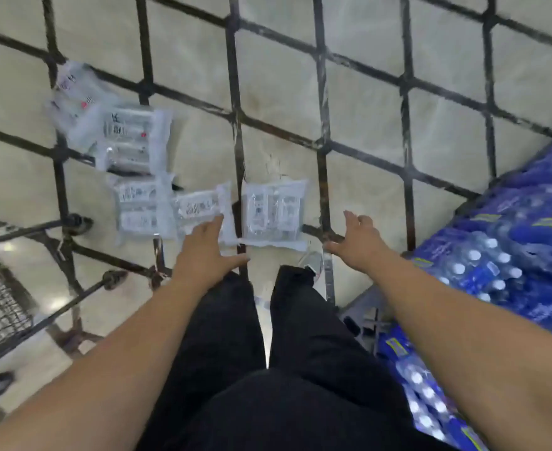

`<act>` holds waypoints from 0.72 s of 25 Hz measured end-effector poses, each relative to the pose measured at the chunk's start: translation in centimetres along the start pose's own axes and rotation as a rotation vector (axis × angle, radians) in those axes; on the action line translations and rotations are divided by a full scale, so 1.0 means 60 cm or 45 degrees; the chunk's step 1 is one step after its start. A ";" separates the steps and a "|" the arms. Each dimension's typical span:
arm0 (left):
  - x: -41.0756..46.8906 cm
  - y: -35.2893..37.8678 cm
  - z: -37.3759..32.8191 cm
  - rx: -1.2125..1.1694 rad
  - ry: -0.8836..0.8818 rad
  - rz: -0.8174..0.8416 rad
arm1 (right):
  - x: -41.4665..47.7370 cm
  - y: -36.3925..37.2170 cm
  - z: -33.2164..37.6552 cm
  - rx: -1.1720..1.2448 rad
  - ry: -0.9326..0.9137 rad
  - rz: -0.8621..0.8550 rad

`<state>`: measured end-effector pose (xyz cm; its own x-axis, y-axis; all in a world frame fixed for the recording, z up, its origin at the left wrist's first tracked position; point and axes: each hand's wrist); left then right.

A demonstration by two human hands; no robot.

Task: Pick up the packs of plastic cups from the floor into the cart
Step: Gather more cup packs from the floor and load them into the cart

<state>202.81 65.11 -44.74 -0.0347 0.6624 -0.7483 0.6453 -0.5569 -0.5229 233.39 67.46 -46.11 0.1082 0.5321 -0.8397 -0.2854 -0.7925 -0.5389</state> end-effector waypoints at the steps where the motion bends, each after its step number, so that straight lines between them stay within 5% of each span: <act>1: 0.031 0.035 0.026 -0.028 -0.041 0.006 | 0.055 0.022 -0.005 -0.013 0.012 0.025; 9: 0.556 0.352 0.229 -0.194 -0.005 0.228 | 0.589 0.347 -0.033 -0.037 -0.023 0.124; 14: 0.763 0.514 0.290 -0.020 -0.036 -0.098 | 0.792 0.522 -0.054 0.299 0.086 0.138; 18: 0.791 0.549 0.335 -0.407 -0.030 -0.259 | 0.841 0.567 -0.047 0.497 -0.041 -0.032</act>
<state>207.08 68.13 -105.67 -0.2017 0.7298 -0.6532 0.8290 -0.2279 -0.5107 231.84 66.52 -106.98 0.0920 0.5638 -0.8208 -0.6246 -0.6093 -0.4885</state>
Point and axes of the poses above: each hand's wrist, its own x-axis towards the middle knuckle, its own y-axis out of the palm, z = x × y, and after that the axes turned 10 degrees about -x, right-handed
